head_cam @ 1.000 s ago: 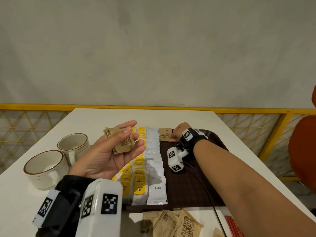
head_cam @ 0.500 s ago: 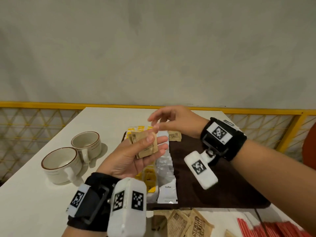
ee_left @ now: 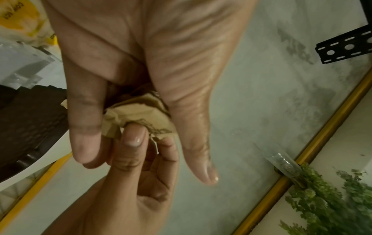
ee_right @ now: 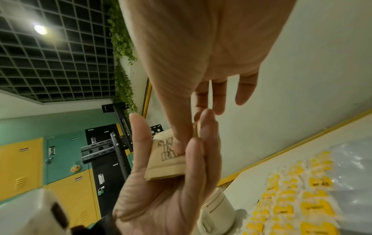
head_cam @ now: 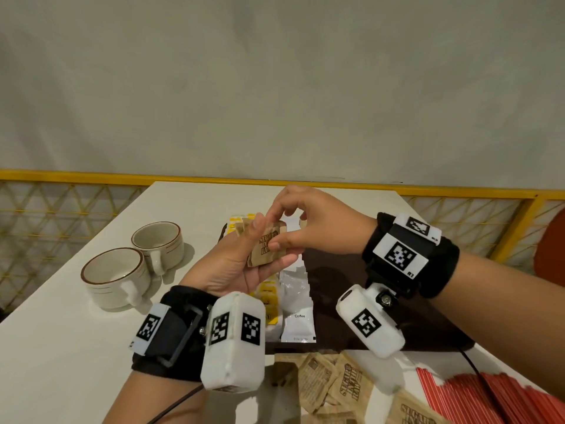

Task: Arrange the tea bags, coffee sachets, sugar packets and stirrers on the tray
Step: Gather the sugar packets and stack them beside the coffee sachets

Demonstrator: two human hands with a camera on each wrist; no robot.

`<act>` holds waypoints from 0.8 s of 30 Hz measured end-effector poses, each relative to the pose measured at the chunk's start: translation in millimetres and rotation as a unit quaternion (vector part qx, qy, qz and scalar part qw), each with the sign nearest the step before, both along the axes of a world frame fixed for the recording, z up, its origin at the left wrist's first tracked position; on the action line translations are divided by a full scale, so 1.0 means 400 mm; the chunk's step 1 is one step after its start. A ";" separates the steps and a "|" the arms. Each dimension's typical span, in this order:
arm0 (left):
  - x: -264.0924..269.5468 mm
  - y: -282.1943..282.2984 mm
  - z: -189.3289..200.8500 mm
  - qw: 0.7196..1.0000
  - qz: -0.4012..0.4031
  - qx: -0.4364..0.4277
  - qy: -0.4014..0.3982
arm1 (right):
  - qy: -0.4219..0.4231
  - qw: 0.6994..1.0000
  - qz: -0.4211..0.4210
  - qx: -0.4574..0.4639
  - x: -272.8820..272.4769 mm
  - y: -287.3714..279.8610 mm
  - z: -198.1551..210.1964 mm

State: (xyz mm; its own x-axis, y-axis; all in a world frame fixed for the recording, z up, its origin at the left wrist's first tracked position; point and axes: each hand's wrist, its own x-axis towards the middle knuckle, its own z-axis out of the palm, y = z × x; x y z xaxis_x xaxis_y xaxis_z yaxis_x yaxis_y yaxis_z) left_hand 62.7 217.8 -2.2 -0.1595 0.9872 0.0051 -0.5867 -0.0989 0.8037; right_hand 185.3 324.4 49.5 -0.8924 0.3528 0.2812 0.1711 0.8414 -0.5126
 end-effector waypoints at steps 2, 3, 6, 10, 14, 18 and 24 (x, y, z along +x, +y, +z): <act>-0.001 0.002 -0.002 1.000 0.003 0.001 -0.005 | -0.040 0.999 -0.013 0.015 0.002 0.000 0.005; -0.002 0.002 -0.003 1.000 0.002 0.001 -0.013 | -0.050 0.999 -0.012 0.009 0.004 -0.001 0.008; -0.010 0.001 -0.002 0.999 0.000 0.002 -0.046 | -0.011 0.997 0.005 -0.082 0.016 -0.002 0.023; -0.033 0.003 -0.001 0.994 0.025 -0.016 -0.103 | 0.159 0.920 0.002 -0.359 0.035 0.067 0.048; -0.040 0.003 0.003 0.994 0.034 -0.022 -0.102 | 0.127 0.891 -0.131 -0.416 0.034 0.214 -0.015; -0.033 0.006 0.000 0.995 0.037 -0.029 -0.088 | -0.020 0.888 -0.271 -0.371 0.023 0.308 -0.133; -0.034 0.011 -0.003 0.995 0.052 -0.034 -0.075 | -0.023 0.866 -0.347 -0.360 -0.013 0.367 -0.235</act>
State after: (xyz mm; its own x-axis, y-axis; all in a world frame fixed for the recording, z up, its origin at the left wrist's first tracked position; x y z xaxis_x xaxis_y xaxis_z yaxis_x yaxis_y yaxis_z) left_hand 49.0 222.3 -3.2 -0.2540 0.9627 -0.0928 -0.6908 -0.1134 0.7141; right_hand 180.0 471.3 -44.6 -0.3993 0.8779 -0.2642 0.5409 -0.0070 -0.8410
